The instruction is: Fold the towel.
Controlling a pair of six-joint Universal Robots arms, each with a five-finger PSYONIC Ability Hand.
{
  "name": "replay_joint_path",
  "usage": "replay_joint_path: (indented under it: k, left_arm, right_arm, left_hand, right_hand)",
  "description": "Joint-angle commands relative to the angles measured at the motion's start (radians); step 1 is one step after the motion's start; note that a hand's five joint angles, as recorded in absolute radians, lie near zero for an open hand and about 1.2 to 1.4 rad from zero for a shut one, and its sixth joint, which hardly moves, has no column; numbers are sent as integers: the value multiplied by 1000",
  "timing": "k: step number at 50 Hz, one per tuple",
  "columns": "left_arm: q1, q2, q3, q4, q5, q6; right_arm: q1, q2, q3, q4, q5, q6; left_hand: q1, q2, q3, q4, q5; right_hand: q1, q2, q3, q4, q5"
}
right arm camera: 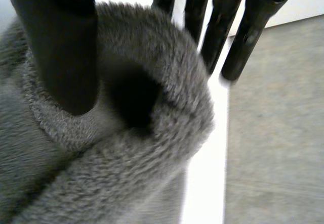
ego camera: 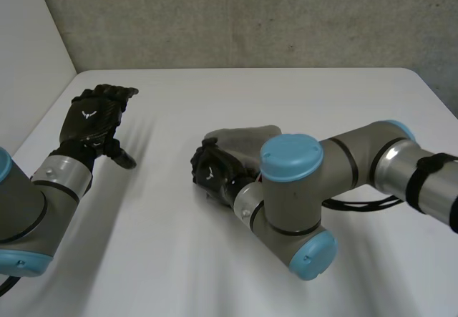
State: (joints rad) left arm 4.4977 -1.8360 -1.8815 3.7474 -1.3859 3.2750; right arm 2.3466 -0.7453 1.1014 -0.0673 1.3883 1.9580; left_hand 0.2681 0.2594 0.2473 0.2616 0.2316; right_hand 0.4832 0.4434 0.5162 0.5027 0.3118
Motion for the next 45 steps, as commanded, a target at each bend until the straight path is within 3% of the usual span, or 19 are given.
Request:
replay_joint_path:
  k: [1, 7, 12, 17, 26, 31, 36, 45]
  left_arm:
    - [-2, 1, 7, 0, 2, 0]
    - [-12, 6, 38, 0, -1, -6]
    - [-98, 3, 122, -20, -11, -12]
    - [-175, -8, 200, -73, -16, -23]
    - [-287, -131, 407, -236, -44, -109]
    - [-359, -310, 603, -383, -105, -132]
    - [-385, -441, 711, -463, -169, -136]
    - [-419, -583, 760, -494, -231, -126]
  right_arm:
    - [-10, -79, 37, -36, 132, 278]
    - [-52, -224, 120, -49, 130, 506]
    - [-136, -350, 198, -34, 129, 749]
    - [-191, -374, 224, -14, 132, 887]
    - [-268, -371, 222, 46, 94, 964]
    - [-290, -319, 198, 44, 32, 993]
    - [-294, -247, 152, 49, 26, 1032]
    - [-290, -114, 107, 60, 23, 1036]
  left_hand:
    - [-78, -69, -57, -72, -216]
    - [-78, -69, -57, -72, -216]
    - [-75, -66, -54, -69, -213]
    - [-75, -66, -54, -69, -213]
    - [-69, -61, -48, -63, -207]
    - [-66, -58, -46, -60, -204]
    - [-66, -58, -46, -60, -204]
    - [-72, -64, -51, -66, -210]
  right_hand:
    - [-309, -269, -342, -328, -312]
    - [-309, -269, -342, -328, -312]
    - [-309, -269, -342, -328, -312]
    - [-309, -269, -342, -328, -312]
    - [-309, -269, -342, -328, -312]
    - [-309, -269, -342, -328, -312]
    - [-309, -269, -342, -328, -312]
    - [-309, -269, -342, -328, -312]
